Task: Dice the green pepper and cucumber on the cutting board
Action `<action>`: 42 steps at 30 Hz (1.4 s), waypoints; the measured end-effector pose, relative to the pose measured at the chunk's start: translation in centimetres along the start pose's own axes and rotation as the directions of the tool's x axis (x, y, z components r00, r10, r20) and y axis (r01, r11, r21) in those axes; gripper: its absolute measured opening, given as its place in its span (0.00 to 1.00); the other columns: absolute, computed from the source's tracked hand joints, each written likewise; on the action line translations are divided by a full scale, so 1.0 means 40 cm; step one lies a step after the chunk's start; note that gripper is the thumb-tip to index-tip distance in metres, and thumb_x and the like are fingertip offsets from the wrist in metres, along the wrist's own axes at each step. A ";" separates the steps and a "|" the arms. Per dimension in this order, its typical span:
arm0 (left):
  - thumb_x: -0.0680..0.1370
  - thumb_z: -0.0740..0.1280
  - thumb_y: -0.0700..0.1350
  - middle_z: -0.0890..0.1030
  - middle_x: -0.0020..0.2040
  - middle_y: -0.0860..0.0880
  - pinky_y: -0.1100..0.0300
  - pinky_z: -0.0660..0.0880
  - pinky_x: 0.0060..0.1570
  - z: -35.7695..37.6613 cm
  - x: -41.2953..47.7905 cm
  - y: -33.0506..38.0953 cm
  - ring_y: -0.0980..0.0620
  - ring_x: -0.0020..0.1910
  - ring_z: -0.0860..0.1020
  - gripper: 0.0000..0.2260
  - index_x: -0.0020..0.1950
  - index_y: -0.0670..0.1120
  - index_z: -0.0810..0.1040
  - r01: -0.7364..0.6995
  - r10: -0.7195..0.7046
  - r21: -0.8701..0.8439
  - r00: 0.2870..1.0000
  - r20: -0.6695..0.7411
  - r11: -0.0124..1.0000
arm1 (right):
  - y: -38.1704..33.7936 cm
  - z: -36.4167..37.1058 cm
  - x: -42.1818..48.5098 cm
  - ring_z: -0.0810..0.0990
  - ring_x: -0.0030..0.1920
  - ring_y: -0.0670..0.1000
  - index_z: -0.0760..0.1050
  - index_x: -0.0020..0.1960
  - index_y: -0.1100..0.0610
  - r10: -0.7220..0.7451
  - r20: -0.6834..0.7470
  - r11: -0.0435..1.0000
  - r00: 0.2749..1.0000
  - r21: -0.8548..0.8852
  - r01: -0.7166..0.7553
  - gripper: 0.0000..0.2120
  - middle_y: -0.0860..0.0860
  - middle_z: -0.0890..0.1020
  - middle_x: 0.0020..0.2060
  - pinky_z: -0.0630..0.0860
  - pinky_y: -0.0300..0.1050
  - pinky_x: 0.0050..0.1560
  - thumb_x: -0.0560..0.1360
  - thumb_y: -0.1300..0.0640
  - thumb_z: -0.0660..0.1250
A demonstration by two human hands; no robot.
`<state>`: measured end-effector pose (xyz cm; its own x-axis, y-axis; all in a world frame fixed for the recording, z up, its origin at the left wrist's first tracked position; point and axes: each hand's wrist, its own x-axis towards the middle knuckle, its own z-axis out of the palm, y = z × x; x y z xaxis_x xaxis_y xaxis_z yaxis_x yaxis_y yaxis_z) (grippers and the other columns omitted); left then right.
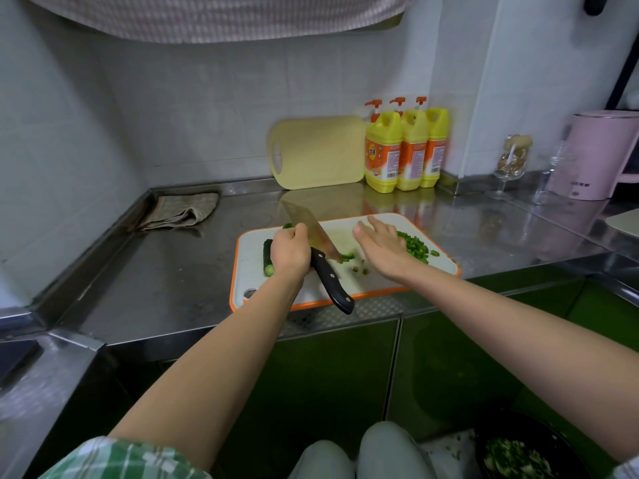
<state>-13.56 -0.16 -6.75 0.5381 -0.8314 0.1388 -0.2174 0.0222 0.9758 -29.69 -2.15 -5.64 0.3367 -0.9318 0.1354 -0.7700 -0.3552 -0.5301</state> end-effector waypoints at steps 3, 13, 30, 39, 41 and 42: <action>0.74 0.56 0.46 0.66 0.31 0.41 0.52 0.62 0.34 0.014 0.009 0.007 0.45 0.32 0.66 0.12 0.30 0.46 0.62 -0.009 0.008 0.013 1.000 0.020 1.000 | -0.017 -0.041 -0.012 0.73 0.59 0.53 0.67 0.72 0.52 -0.082 0.005 0.954 0.997 0.288 0.077 0.22 0.51 0.76 0.58 0.68 0.49 0.61 0.82 0.43 0.53; 0.82 0.56 0.43 0.82 0.49 0.43 0.53 0.74 0.49 0.090 0.003 0.032 0.44 0.50 0.78 0.12 0.53 0.45 0.80 -0.300 0.211 0.282 0.929 0.304 0.912 | 0.013 -0.082 -0.035 0.65 0.26 0.49 0.67 0.43 0.57 0.131 0.042 0.846 0.990 0.516 -0.134 0.04 0.53 0.69 0.31 0.61 0.39 0.24 0.77 0.61 0.57; 0.81 0.59 0.44 0.77 0.57 0.43 0.52 0.64 0.53 0.105 0.074 -0.058 0.42 0.59 0.67 0.09 0.57 0.43 0.76 -0.505 0.476 0.831 0.804 0.355 0.233 | 0.089 -0.077 -0.013 0.66 0.19 0.46 0.66 0.44 0.55 0.265 0.158 0.614 0.951 0.733 -0.293 0.07 0.50 0.69 0.26 0.62 0.34 0.21 0.82 0.58 0.57; 0.82 0.57 0.46 0.77 0.59 0.42 0.50 0.62 0.55 0.067 0.042 -0.013 0.41 0.62 0.67 0.12 0.59 0.42 0.75 -0.315 0.459 0.731 0.889 0.003 0.605 | 0.014 -0.018 -0.072 0.67 0.18 0.47 0.67 0.43 0.57 0.138 0.261 0.734 0.955 0.621 -0.275 0.09 0.52 0.69 0.28 0.63 0.35 0.20 0.82 0.59 0.56; 0.82 0.57 0.46 0.78 0.58 0.42 0.50 0.63 0.55 0.067 0.033 -0.019 0.41 0.61 0.67 0.12 0.59 0.42 0.76 -0.333 0.451 0.729 0.892 0.037 0.598 | 0.024 -0.006 -0.079 0.67 0.18 0.47 0.66 0.43 0.57 0.156 0.269 0.764 0.950 0.577 -0.289 0.09 0.52 0.70 0.28 0.63 0.36 0.20 0.82 0.59 0.56; 0.82 0.58 0.46 0.79 0.56 0.42 0.50 0.63 0.54 0.069 0.029 -0.023 0.40 0.60 0.67 0.12 0.58 0.43 0.76 -0.354 0.451 0.724 0.890 0.065 0.592 | 0.034 -0.008 -0.082 0.67 0.18 0.47 0.66 0.43 0.57 0.172 0.264 0.780 0.949 0.553 -0.294 0.08 0.52 0.70 0.28 0.62 0.36 0.20 0.82 0.59 0.56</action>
<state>-14.98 -2.67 -7.94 0.3275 -0.7662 0.5529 -0.9086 -0.0948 0.4068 -32.01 0.40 -6.51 0.3305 -0.9258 -0.1833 -0.3998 0.0385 -0.9158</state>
